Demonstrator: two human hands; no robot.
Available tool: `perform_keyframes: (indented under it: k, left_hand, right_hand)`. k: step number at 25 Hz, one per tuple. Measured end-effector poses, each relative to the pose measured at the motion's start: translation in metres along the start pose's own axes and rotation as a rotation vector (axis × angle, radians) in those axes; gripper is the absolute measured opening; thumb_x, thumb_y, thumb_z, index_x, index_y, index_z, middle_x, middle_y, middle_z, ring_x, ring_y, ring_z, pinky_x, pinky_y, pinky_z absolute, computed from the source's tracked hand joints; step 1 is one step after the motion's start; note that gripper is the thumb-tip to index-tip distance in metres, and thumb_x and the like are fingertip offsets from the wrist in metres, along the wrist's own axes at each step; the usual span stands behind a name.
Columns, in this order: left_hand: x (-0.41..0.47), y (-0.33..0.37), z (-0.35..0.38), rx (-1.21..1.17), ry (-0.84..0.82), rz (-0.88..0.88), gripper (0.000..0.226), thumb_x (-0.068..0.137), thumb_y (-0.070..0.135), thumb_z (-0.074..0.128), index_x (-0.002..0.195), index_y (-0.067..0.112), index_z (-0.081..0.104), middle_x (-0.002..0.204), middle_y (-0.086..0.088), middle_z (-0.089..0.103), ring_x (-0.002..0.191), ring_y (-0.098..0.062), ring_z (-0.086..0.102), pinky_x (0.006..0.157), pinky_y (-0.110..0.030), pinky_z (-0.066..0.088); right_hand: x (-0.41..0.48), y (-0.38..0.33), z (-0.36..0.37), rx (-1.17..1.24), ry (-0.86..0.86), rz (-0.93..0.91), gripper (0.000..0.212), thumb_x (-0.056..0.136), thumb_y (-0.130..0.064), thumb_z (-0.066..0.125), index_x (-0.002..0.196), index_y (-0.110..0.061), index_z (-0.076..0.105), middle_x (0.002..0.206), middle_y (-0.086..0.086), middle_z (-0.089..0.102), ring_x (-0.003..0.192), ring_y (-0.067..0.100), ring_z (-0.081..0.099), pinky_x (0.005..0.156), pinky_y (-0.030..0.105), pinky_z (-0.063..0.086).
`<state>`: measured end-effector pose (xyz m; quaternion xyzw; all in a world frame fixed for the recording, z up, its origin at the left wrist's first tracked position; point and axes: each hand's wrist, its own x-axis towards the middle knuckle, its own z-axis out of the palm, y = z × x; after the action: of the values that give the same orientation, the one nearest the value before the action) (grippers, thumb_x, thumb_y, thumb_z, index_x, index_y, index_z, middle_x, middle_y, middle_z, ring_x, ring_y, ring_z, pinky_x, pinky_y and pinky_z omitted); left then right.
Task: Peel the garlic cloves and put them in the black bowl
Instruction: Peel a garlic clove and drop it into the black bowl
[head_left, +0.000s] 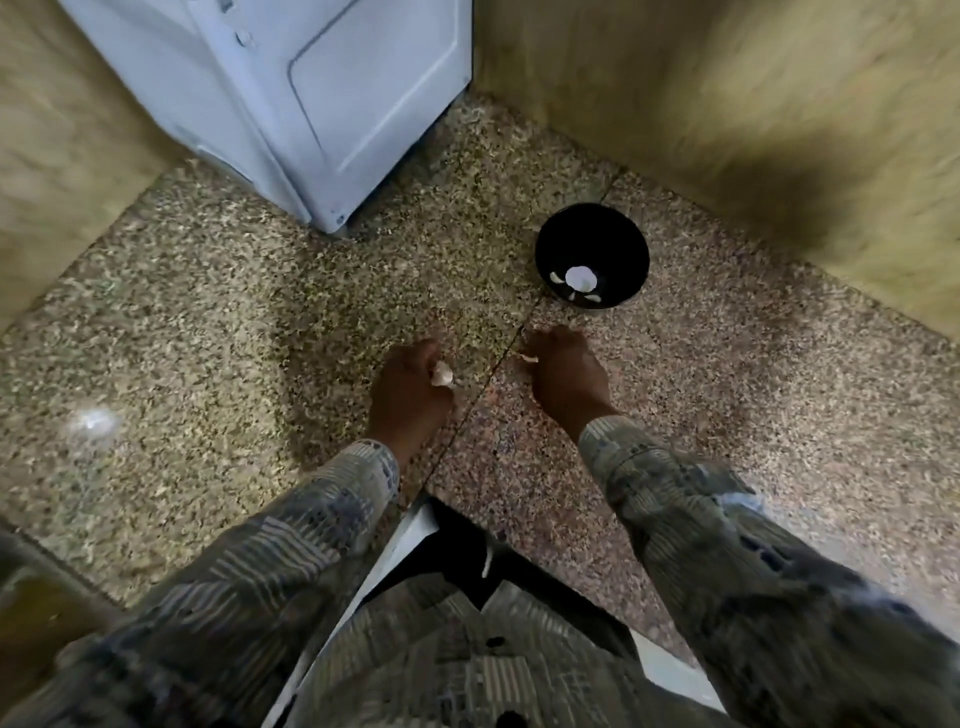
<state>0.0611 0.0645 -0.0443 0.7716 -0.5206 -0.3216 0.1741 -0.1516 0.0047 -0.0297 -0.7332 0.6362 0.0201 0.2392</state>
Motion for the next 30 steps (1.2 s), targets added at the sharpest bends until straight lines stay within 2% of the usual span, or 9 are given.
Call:
perform_keyframes:
  k: [3,5,7,10,14,18,21,25,30]
  left_hand:
    - [0.004,-0.003,0.006,0.061,0.027,0.077,0.024,0.078,0.023,0.070,0.102,0.025,0.072,0.099,-0.004,0.069,0.091,-0.026,0.065,0.081,-0.033,0.052]
    - [0.004,0.006,0.003,-0.034,0.004,0.055,0.020,0.081,0.021,0.077,0.100,0.026,0.074,0.094,0.003,0.072,0.084,-0.014,0.066,0.076,-0.025,0.051]
    - [0.003,0.016,-0.001,-0.282,-0.113,-0.057,0.025,0.080,0.017,0.080,0.101,0.031,0.075,0.094,0.012,0.074,0.081,-0.003,0.066,0.074,-0.018,0.050]
    - [0.000,0.030,-0.006,-0.732,-0.319,-0.183,0.034,0.089,0.003,0.071,0.109,0.030,0.075,0.104,0.000,0.077,0.083,-0.013,0.069,0.071,-0.028,0.053]
    - [-0.004,0.053,-0.009,-1.098,-0.479,-0.280,0.028,0.097,-0.006,0.057,0.121,0.006,0.067,0.115,-0.017,0.071,0.085,-0.019,0.068,0.073,-0.028,0.059]
    - [-0.008,0.062,-0.011,-1.377,-0.665,-0.551,0.021,0.091,0.004,0.058,0.109,0.002,0.068,0.108,-0.022,0.070,0.084,-0.025,0.069,0.079,-0.039,0.059]
    - [-0.016,0.068,-0.013,-1.403,-0.729,-0.622,0.017,0.087,0.011,0.059,0.096,0.002,0.070,0.089,-0.018,0.071,0.075,-0.026,0.071,0.069,-0.041,0.062]
    - [-0.023,0.069,-0.009,-1.220,-0.759,-0.601,0.025,0.103,0.015,0.047,0.101,0.004,0.069,0.086,-0.015,0.073,0.071,-0.024,0.068,0.067,-0.038,0.060]
    - [-0.029,0.070,-0.003,-1.143,-0.626,-0.425,0.022,0.101,0.005,0.053,0.115,0.004,0.070,0.102,-0.016,0.074,0.081,-0.022,0.071,0.073,-0.032,0.062]
  right_hand:
    - [-0.004,0.000,-0.003,0.050,0.020,0.037,0.027,0.097,-0.022,0.055,0.123,-0.021,0.064,0.123,0.011,0.062,0.114,0.037,0.061,0.084,0.043,0.055]
    - [-0.006,-0.002,-0.018,0.216,0.145,0.070,0.016,0.097,-0.020,0.053,0.105,-0.018,0.067,0.103,0.011,0.069,0.095,0.035,0.065,0.073,0.037,0.051]
    - [-0.001,-0.005,-0.043,0.336,0.333,0.100,0.016,0.099,-0.020,0.056,0.102,-0.015,0.071,0.098,0.012,0.073,0.089,0.034,0.067,0.071,0.035,0.049]
    - [0.011,-0.005,-0.085,0.371,0.450,0.202,0.024,0.101,-0.024,0.058,0.117,-0.016,0.074,0.111,0.013,0.076,0.101,0.031,0.069,0.080,0.030,0.049]
    - [-0.005,0.004,-0.091,0.325,0.428,0.167,0.022,0.097,-0.024,0.064,0.114,-0.021,0.077,0.104,0.007,0.078,0.092,0.025,0.072,0.081,0.031,0.055]
    - [-0.050,-0.005,-0.059,0.579,0.212,0.031,0.024,0.089,-0.015,0.079,0.112,-0.024,0.078,0.106,-0.010,0.075,0.087,-0.001,0.069,0.082,0.017,0.058]
    - [-0.069,-0.008,-0.042,0.697,0.209,-0.066,0.027,0.082,-0.015,0.085,0.108,-0.018,0.080,0.103,-0.008,0.075,0.090,0.002,0.070,0.080,0.019,0.058]
    - [-0.079,-0.007,-0.037,0.715,0.243,-0.009,0.017,0.085,-0.017,0.083,0.102,-0.018,0.081,0.095,-0.008,0.075,0.085,0.003,0.070,0.077,0.024,0.059]
    - [-0.091,-0.010,-0.037,0.641,0.234,0.044,0.012,0.096,-0.014,0.071,0.105,-0.020,0.077,0.085,-0.017,0.068,0.070,-0.011,0.060,0.060,0.007,0.043]
